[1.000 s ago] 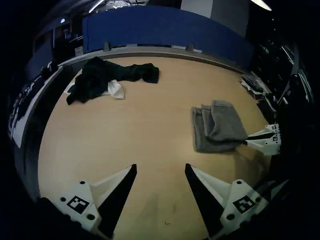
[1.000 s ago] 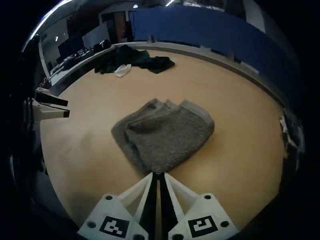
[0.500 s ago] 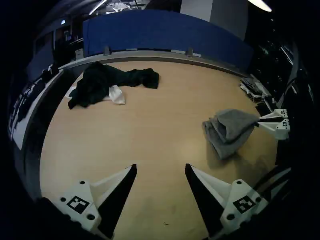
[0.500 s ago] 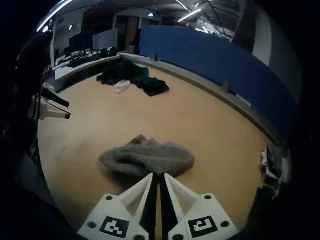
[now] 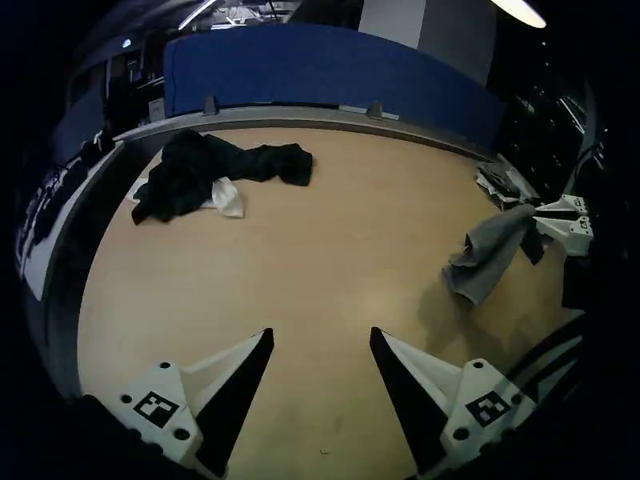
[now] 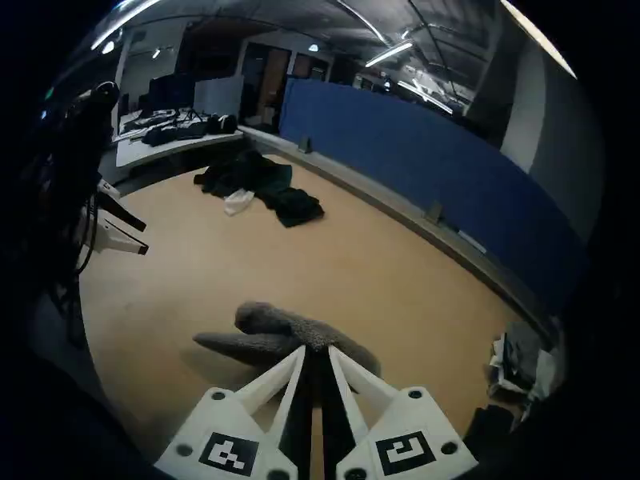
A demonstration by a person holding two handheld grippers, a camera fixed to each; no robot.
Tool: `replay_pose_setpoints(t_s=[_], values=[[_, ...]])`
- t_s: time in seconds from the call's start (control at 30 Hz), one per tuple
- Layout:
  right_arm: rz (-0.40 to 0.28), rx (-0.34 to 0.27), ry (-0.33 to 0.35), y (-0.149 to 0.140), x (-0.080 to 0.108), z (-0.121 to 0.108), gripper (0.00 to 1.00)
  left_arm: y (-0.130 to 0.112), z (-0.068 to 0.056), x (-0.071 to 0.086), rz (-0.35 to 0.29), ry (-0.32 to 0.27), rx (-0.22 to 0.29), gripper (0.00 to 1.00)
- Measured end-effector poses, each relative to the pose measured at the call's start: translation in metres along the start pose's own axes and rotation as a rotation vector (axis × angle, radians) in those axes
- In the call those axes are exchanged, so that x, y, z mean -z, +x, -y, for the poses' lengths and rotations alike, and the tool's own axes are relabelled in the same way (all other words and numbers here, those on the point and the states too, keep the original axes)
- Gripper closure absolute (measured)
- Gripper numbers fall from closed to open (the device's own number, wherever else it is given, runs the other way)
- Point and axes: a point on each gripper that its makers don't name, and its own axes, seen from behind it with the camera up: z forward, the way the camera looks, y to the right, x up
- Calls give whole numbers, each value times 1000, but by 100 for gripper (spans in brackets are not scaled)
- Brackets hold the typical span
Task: Fold towel
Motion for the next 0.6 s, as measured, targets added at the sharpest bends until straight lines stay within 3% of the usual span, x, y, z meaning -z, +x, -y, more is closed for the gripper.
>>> replay_pose_setpoints(t_s=[0.3, 0.6], values=[[-12, 20, -26, 4, 21, -28, 96, 8, -11, -1, -4, -9, -10, 11], [-36, -6, -51, 8, 36, -52, 96, 13, -21, -3, -3, -11, -15, 11]])
